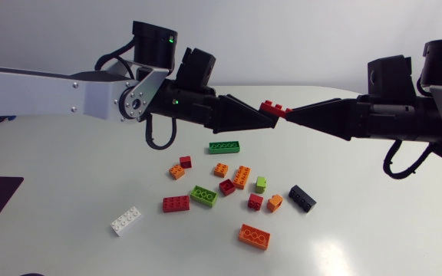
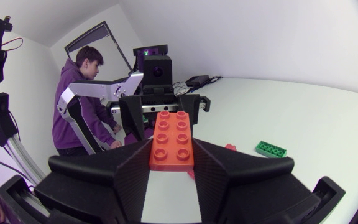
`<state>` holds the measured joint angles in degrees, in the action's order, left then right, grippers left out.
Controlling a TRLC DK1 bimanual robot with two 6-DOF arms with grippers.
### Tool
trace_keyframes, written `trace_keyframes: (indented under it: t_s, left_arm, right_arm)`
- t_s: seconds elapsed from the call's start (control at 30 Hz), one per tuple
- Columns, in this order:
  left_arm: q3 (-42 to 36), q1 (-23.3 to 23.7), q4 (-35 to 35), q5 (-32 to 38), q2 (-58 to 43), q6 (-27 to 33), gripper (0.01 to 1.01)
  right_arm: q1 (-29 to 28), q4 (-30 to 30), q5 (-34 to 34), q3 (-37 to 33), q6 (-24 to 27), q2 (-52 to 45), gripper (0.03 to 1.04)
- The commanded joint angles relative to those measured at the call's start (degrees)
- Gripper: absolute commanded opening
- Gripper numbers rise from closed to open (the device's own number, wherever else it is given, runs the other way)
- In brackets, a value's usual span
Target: Disassemble duplo
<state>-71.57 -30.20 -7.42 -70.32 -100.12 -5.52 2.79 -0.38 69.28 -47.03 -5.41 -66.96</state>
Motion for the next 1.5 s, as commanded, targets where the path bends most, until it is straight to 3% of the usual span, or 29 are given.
trace_keyframes:
  t_s: [0.0,0.07,0.17,0.47,1.07,1.17,1.23,1.33,1.47]
  left_arm:
    - [0.1,-1.2,-1.4,-1.7,-0.1,-2.1,0.348]
    - [0.0,-1.4,-1.5,-1.7,0.0,-2.3,0.251]
    - [0.4,-1.8,-2.0,-1.7,0.4,-2.3,0.233]
    - [3.7,-4.3,-5.1,-0.9,3.2,-1.0,0.228]
    - [8.2,-5.4,-1.5,1.5,6.2,4.3,0.23]
    - [7.9,-3.2,6.0,3.9,7.6,10.4,0.23]
    - [7.0,-1.4,14.5,7.3,8.2,16.9,0.231]
    - [5.8,0.8,27.1,14.3,8.6,27.2,0.243]
    - [7.2,0.5,34.1,26.7,10.0,34.8,0.246]
  right_arm:
    - [-0.8,0.9,-0.3,-0.5,-1.8,-0.3,0.2]
    - [-0.8,1.6,-0.2,-0.3,-2.4,-0.2,0.2]
    - [-0.9,1.9,0.2,-0.3,-2.8,-0.4,0.2]
    - [-1.8,1.6,3.7,-1.2,-4.0,-3.9,0.2]
    - [-2.5,2.9,3.2,-3.0,-5.5,-0.6,0.2]
    - [-5.6,4.2,0.4,-3.4,-4.7,-0.2,0.2]
    - [-6.7,3.6,-1.2,-3.4,-2.3,-0.4,0.2]
    - [-7.1,-3.1,-5.4,-3.7,5.9,-0.5,0.2]
    - [-6.0,-8.1,-12.7,-3.3,14.8,-1.7,0.2]
